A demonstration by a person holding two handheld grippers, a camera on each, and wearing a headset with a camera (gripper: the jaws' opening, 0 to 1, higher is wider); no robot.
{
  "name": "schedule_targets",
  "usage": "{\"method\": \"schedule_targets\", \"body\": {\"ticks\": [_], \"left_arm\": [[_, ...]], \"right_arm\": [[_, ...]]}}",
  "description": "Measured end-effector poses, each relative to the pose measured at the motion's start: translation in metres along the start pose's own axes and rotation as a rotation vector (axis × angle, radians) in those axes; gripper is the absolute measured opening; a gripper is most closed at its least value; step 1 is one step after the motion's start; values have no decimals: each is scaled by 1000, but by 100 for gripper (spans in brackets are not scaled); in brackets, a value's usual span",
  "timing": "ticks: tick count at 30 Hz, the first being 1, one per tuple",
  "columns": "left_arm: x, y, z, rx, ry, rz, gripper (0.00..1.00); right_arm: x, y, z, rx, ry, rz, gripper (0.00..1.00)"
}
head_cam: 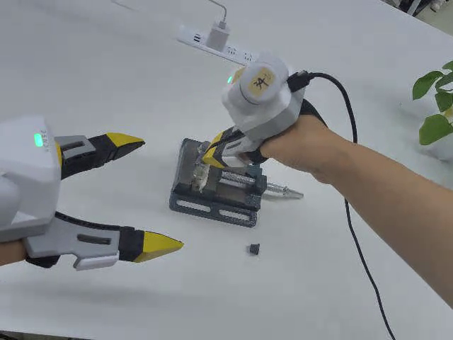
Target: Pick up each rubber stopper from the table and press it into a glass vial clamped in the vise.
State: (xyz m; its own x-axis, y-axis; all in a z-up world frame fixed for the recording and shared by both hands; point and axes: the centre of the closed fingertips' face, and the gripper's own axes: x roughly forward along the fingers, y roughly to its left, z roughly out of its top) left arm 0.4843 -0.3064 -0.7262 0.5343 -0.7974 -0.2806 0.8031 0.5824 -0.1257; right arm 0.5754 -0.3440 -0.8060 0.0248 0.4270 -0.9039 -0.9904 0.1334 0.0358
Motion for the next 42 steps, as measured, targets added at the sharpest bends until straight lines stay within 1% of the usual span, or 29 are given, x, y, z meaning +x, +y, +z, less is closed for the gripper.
{"method": "schedule_targets", "body": {"ticks": [3, 5, 8, 16, 20, 23, 27, 30, 33, 34, 38, 42], "left_arm": [[-1, 0, 0, 2, 6, 1, 82], [-2, -1, 0, 4, 7, 1, 82], [-2, -1, 1, 5, 9, 2, 82], [-1, -4, 4, 13, 11, -2, 82], [-1, -6, 3, 17, 17, -4, 82], [-2, -6, 3, 19, 20, -6, 82], [-2, -8, 3, 24, 26, -8, 82], [-1, -9, 4, 26, 29, -11, 82], [-1, -10, 4, 30, 33, -15, 81], [0, -11, 4, 31, 35, -17, 81], [1, -13, 4, 37, 40, -22, 82], [2, -15, 4, 46, 49, -29, 82]], "right_arm": [[3, -3, 4, 16, -19, -8, 0], [3, -3, 4, 15, -30, -11, 0], [2, -2, 3, 37, -46, -16, 0], [-2, 7, 5, 26, -66, -41, 0], [-4, 12, 4, 27, -75, -37, 3], [-8, 14, 4, 29, -86, -38, 5], [-16, 15, 3, 29, -102, -52, 5], [-23, 15, 2, 41, -123, -60, 7], [-29, 16, 1, 55, -148, -61, 11], [-30, 15, 2, 58, -162, -60, 12], [-35, 13, -3, 59, -178, -62, 16], [-41, 13, -7, 64, -206, -64, 20]]}}
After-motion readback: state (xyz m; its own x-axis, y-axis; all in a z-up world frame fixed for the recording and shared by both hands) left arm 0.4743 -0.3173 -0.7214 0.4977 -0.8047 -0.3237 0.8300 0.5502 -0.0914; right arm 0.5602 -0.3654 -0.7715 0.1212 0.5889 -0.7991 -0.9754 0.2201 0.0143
